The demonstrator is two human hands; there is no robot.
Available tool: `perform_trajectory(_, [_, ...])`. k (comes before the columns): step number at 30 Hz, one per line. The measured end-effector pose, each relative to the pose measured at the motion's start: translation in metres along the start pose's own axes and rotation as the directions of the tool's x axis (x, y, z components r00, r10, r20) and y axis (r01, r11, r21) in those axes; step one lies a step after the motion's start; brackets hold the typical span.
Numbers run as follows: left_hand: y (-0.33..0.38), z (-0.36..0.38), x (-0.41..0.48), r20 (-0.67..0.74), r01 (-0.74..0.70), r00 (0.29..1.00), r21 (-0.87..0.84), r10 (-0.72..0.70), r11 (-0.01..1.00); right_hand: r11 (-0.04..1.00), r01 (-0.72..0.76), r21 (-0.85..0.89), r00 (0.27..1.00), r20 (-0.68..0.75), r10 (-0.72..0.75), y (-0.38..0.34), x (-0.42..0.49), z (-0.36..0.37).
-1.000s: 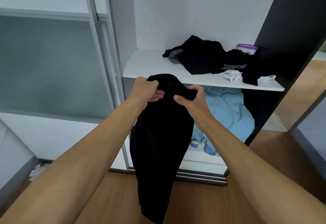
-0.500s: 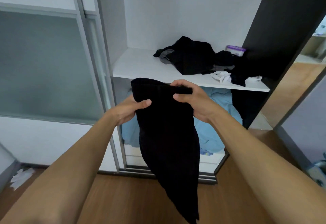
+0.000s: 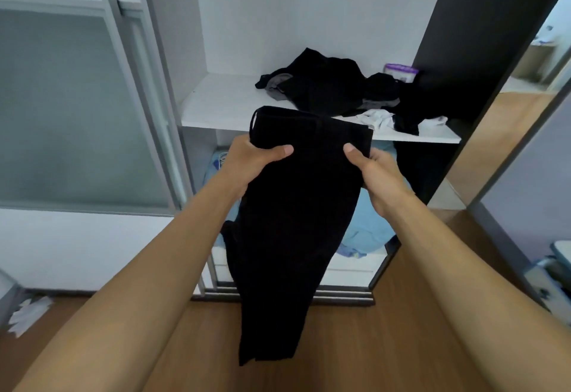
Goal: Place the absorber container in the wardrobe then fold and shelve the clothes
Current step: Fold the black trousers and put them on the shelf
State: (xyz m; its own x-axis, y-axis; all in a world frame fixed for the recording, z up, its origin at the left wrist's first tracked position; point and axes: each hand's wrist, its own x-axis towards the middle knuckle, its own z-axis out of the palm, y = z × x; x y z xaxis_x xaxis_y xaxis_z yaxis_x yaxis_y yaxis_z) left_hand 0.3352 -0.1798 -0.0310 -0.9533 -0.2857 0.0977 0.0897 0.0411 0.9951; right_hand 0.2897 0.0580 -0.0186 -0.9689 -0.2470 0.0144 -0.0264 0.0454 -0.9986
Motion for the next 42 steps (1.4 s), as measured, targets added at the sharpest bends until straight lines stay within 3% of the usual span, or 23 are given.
perform_trajectory(2, [-0.006, -0.015, -0.006, 0.058, 0.051, 0.997, 0.044, -0.053, 0.998, 0.996, 0.038, 0.082, 0.999, -0.015, -0.037, 0.004, 0.0, 0.004])
perform_trajectory(5, [-0.029, -0.032, -0.023, 0.156, 0.177, 0.968, 0.14, -0.198, 0.974, 0.983, -0.022, 0.184, 1.0, 0.019, 0.019, 0.006, 0.001, 0.01])
perform_trajectory(8, [-0.038, -0.027, -0.033, 0.034, 0.184, 0.982, 0.071, -0.187, 0.98, 0.965, -0.105, 0.24, 0.991, 0.104, 0.082, 0.0, 0.005, 0.004])
perform_trajectory(10, [-0.032, -0.017, -0.03, -0.042, 0.166, 0.985, 0.013, -0.165, 0.986, 0.982, -0.09, 0.167, 0.986, 0.153, 0.064, 0.001, 0.008, -0.005])
perform_trajectory(13, [-0.016, -0.009, -0.023, -0.089, 0.161, 0.982, -0.067, -0.167, 0.985, 0.992, -0.085, -0.09, 0.957, 0.268, 0.107, 0.022, -0.002, -0.013])
perform_trajectory(14, [-0.012, -0.011, -0.02, -0.092, 0.17, 0.98, -0.081, -0.177, 0.982, 0.991, -0.096, -0.09, 0.954, 0.276, 0.118, 0.032, -0.007, -0.011])
perform_trajectory(18, [-0.026, -0.038, -0.026, 0.085, 0.278, 0.958, -0.047, -0.273, 0.959, 0.993, -0.099, 0.07, 0.987, 0.132, 0.089, 0.057, -0.018, 0.004])
perform_trajectory(20, [-0.053, -0.055, -0.042, 0.224, 0.361, 0.908, 0.008, -0.354, 0.932, 0.982, -0.15, 0.115, 0.985, 0.108, 0.138, 0.061, -0.018, 0.009])
perform_trajectory(22, [-0.081, -0.059, -0.059, 0.271, 0.426, 0.87, 0.006, -0.411, 0.905, 0.956, -0.244, 0.164, 0.969, 0.086, 0.232, 0.061, -0.015, 0.012])
perform_trajectory(26, [-0.097, -0.036, -0.07, 0.11, 0.389, 0.916, 0.004, -0.387, 0.921, 0.858, -0.438, 0.266, 0.898, 0.099, 0.428, 0.052, -0.015, 0.01])
perform_trajectory(31, [-0.072, -0.019, -0.059, -0.001, 0.287, 0.955, -0.242, -0.296, 0.927, 0.893, -0.388, 0.229, 0.901, 0.297, 0.315, 0.07, -0.038, -0.008])
perform_trajectory(33, [-0.065, -0.019, -0.055, -0.022, 0.305, 0.948, -0.24, -0.319, 0.922, 0.857, -0.421, 0.298, 0.888, 0.326, 0.323, 0.081, -0.051, -0.002])
perform_trajectory(36, [-0.076, -0.033, -0.057, 0.058, 0.39, 0.921, -0.186, -0.386, 0.902, 0.783, -0.45, 0.43, 0.892, 0.257, 0.372, 0.09, -0.056, 0.009])
perform_trajectory(42, [-0.142, -0.052, -0.098, 0.265, 0.547, 0.831, -0.232, -0.489, 0.804, 0.73, -0.521, 0.442, 0.848, 0.17, 0.502, 0.093, -0.05, 0.013])
